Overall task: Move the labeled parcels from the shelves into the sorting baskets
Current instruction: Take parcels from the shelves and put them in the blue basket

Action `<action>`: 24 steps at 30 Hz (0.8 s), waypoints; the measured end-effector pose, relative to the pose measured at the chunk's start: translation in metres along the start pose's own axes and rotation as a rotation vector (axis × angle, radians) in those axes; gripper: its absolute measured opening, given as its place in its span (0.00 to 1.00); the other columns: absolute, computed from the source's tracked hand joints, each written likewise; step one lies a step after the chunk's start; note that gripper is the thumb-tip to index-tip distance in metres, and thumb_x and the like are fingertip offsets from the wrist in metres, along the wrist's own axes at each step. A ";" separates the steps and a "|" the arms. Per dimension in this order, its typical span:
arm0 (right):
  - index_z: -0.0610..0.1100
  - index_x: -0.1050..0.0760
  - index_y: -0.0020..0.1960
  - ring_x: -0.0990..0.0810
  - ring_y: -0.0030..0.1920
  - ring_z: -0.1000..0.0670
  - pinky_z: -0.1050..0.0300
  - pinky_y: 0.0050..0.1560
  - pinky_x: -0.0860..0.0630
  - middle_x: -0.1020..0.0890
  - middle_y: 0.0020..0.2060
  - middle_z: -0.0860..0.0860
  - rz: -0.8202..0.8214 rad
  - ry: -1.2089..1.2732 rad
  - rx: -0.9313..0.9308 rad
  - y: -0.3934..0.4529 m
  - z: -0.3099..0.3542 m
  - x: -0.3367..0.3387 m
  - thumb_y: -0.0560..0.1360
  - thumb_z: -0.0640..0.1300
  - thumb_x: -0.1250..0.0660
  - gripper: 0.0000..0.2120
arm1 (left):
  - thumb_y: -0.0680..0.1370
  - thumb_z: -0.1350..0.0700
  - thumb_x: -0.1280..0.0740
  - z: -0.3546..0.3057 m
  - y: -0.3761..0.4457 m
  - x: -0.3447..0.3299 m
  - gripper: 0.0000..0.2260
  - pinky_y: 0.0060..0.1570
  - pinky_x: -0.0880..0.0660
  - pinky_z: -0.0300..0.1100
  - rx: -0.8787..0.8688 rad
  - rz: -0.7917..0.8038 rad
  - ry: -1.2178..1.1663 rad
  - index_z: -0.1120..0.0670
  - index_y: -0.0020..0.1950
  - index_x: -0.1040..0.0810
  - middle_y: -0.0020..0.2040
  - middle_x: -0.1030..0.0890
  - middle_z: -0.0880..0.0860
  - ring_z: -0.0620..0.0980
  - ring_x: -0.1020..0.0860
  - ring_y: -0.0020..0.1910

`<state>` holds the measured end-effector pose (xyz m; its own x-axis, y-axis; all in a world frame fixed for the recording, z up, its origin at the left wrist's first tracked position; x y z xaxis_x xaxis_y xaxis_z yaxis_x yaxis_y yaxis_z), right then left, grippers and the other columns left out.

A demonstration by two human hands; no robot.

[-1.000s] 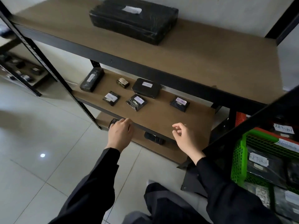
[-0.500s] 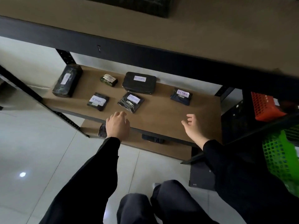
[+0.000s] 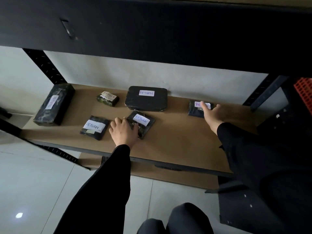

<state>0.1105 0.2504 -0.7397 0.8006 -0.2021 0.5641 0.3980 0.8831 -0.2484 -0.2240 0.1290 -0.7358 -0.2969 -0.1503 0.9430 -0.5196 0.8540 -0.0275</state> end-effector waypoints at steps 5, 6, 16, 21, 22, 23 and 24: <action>0.38 0.30 0.60 0.23 0.58 0.42 0.48 0.56 0.24 0.24 0.59 0.41 0.043 0.018 -0.041 -0.007 -0.005 0.001 0.64 0.55 0.26 0.32 | 0.72 0.43 0.30 0.006 0.002 0.007 0.26 0.61 0.34 0.54 0.095 0.081 -0.123 0.62 0.58 0.28 0.60 0.27 0.62 0.62 0.30 0.62; 0.39 0.32 0.60 0.24 0.58 0.43 0.48 0.57 0.25 0.26 0.60 0.42 0.041 0.039 -0.046 -0.014 -0.004 0.003 0.63 0.55 0.25 0.33 | 0.71 0.44 0.28 0.005 0.000 0.010 0.27 0.60 0.32 0.53 0.118 0.121 -0.201 0.62 0.57 0.31 0.59 0.26 0.62 0.62 0.28 0.61; 0.44 0.38 0.59 0.22 0.46 0.52 0.54 0.41 0.20 0.26 0.53 0.48 0.309 0.255 -0.141 -0.146 -0.005 0.042 0.73 0.39 0.30 0.21 | 0.73 0.58 0.31 -0.004 -0.072 0.058 0.13 0.57 0.24 0.49 0.284 0.426 -0.647 0.55 0.56 0.25 0.54 0.19 0.55 0.57 0.21 0.55; 0.44 0.34 0.59 0.21 0.45 0.52 0.53 0.39 0.19 0.23 0.53 0.48 0.249 0.350 -0.196 -0.208 0.011 0.089 0.75 0.41 0.32 0.16 | 0.75 0.63 0.35 -0.008 -0.130 0.101 0.10 0.56 0.22 0.56 0.313 0.510 -0.914 0.50 0.54 0.25 0.55 0.18 0.56 0.56 0.19 0.51; 0.44 0.34 0.59 0.21 0.44 0.52 0.53 0.39 0.19 0.23 0.52 0.48 0.232 0.366 -0.200 -0.218 0.016 0.099 0.75 0.42 0.32 0.16 | 0.77 0.64 0.37 -0.013 -0.141 0.116 0.11 0.54 0.21 0.54 0.300 0.507 -0.947 0.51 0.55 0.25 0.55 0.18 0.56 0.55 0.19 0.51; 0.44 0.34 0.59 0.21 0.43 0.52 0.53 0.38 0.19 0.23 0.51 0.48 0.216 0.381 -0.199 -0.227 0.021 0.110 0.75 0.42 0.32 0.16 | 0.77 0.64 0.38 -0.019 -0.151 0.132 0.11 0.50 0.20 0.50 0.284 0.505 -0.978 0.51 0.56 0.26 0.54 0.18 0.55 0.54 0.19 0.50; 0.45 0.34 0.59 0.20 0.43 0.52 0.53 0.37 0.19 0.23 0.50 0.49 0.199 0.403 -0.192 -0.237 0.026 0.121 0.75 0.42 0.32 0.16 | 0.78 0.64 0.39 -0.023 -0.160 0.146 0.11 0.45 0.19 0.46 0.274 0.503 -1.008 0.52 0.57 0.26 0.52 0.18 0.54 0.53 0.19 0.48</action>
<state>0.1009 0.0276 -0.5917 0.9642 -0.2183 0.1505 0.2644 0.8349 -0.4827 -0.1653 -0.0183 -0.5856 -0.9591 -0.2580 0.1161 -0.2805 0.8122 -0.5115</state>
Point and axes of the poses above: each hand's wrist, its own y-axis towards the middle knuckle, its own x-axis out of the back of the hand, z = x × y, the point moved 5 cm from there along y, towards the middle knuckle
